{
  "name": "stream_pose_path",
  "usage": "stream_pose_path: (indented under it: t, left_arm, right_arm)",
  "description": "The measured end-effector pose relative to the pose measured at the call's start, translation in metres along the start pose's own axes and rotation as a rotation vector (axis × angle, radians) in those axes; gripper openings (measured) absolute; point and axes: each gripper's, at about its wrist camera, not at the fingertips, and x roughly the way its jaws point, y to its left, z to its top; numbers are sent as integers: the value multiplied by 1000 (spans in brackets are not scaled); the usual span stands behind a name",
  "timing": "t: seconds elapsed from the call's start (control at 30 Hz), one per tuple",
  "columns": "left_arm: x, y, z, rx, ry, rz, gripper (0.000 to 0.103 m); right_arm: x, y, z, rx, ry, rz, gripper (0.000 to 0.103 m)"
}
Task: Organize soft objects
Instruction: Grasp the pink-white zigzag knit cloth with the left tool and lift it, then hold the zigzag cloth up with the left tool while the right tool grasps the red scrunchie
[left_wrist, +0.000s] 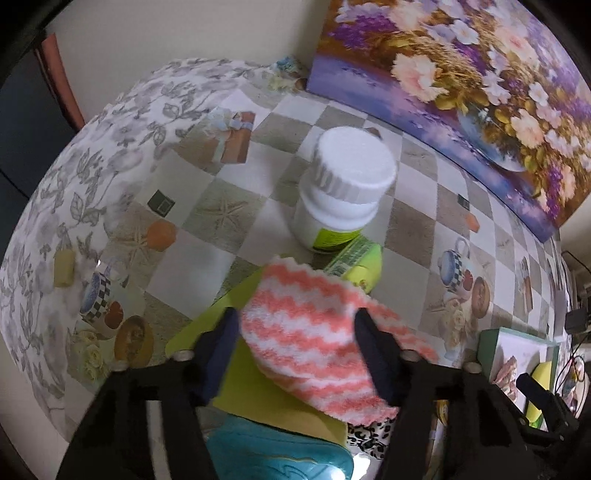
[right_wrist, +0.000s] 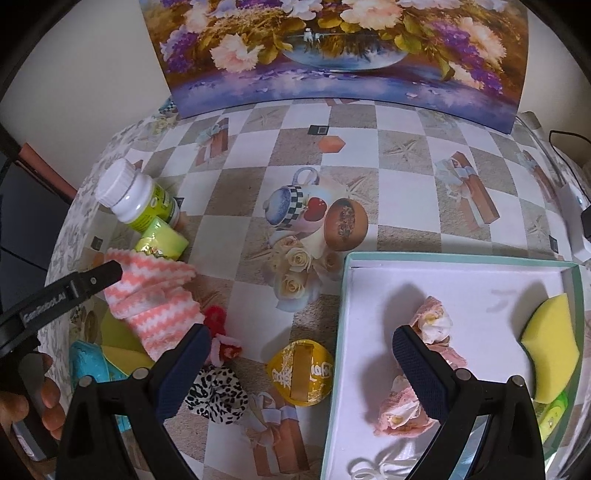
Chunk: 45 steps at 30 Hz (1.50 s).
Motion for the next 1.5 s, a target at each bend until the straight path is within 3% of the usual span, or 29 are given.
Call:
stream_pose_path:
  t: [0.13, 0.23, 0.27, 0.3, 0.8, 1.2, 1.4, 1.5]
  left_arm:
    - [10, 5, 0, -17, 24, -15, 47]
    - [13, 4, -1, -12, 30, -18, 25]
    - [13, 4, -2, -10, 28, -23, 12]
    - [13, 4, -2, -11, 26, -29, 8]
    - [-18, 1, 2, 5, -70, -123, 5]
    - [-81, 14, 8, -25, -248, -195, 5]
    - [-109, 43, 8, -103, -351, -147, 5]
    - [-118, 64, 7, -161, -386, -114, 5]
  right_arm:
    - [0, 2, 0, -5, -3, -4, 100]
    - [-1, 2, 0, -6, -5, -6, 100]
    - [-1, 2, 0, -6, -5, -6, 100]
    - [-1, 2, 0, -6, -5, -7, 100]
    - [-5, 6, 1, -9, -25, 4, 100]
    - [-11, 15, 2, -15, -63, 18, 100]
    - [0, 30, -1, -48, -49, 46, 100]
    - [7, 39, -2, -64, -44, 64, 95]
